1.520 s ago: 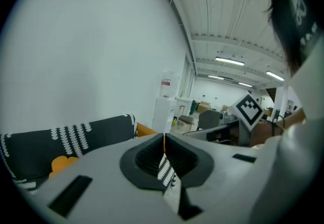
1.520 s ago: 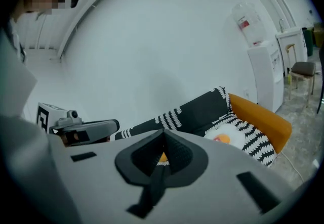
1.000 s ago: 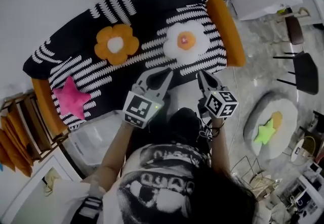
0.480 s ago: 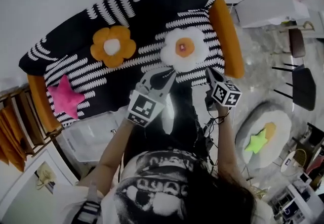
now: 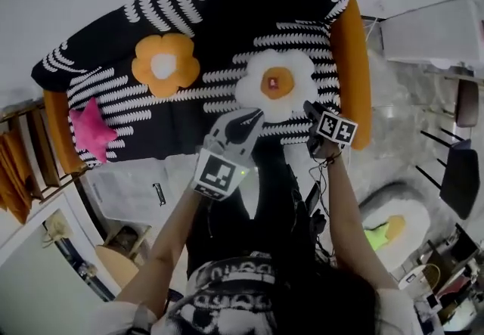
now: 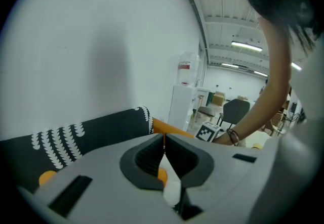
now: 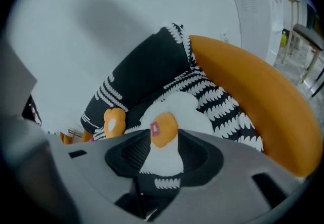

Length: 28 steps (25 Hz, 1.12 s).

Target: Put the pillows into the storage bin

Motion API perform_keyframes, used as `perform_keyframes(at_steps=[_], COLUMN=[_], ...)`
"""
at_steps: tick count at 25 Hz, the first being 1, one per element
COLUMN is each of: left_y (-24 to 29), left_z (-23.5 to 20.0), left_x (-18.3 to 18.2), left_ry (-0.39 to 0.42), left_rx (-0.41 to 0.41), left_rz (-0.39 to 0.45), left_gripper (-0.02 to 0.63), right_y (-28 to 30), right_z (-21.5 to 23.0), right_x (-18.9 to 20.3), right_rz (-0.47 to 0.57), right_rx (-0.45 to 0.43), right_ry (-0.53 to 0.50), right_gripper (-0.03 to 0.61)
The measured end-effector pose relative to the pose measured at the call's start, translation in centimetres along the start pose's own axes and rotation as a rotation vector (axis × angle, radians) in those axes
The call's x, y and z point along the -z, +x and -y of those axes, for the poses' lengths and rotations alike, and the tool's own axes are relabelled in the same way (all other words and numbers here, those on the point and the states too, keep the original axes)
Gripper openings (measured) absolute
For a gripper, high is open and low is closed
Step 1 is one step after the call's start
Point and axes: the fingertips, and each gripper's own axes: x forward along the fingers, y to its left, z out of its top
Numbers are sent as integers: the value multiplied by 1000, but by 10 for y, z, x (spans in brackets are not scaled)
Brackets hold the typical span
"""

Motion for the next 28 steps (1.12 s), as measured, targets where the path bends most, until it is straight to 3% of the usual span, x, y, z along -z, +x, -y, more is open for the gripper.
perform_keyframes(at_steps=[4,8,12,16,18,19,23,28], left_y=[31,55,73,75,73,70,58,36], left_z=[-1,-4,-10,-21,-28,-30,-35,-37], left_x=[24,40,48,54,62,66,77,65], left_ry=[-27,-53,-65,-94,-111,-117,-133,-164], left_rx=[-65,-90,-116,-148,-176,-193,-249,-318], left_rz=[-29,-52,-77,-116,-125,-125,-126,-100], left_gripper=[10,10,10,11,11,10,11,10], right_y=[42,75,102,120,126,127,120,92], right_z=[38,71,98,114,110,105,88,49], right_x=[5,-1,-1,10,11,12,13,5], right_rz=[-108,-150,-187,-216,-205,-200,-200,-216], right_rx=[12,49,70,55,12,-10,-49,-161], right_ry=[-46,-62,-54,4,54,74,99,89], right_gripper=[197,267,350,378,346,282,160,92])
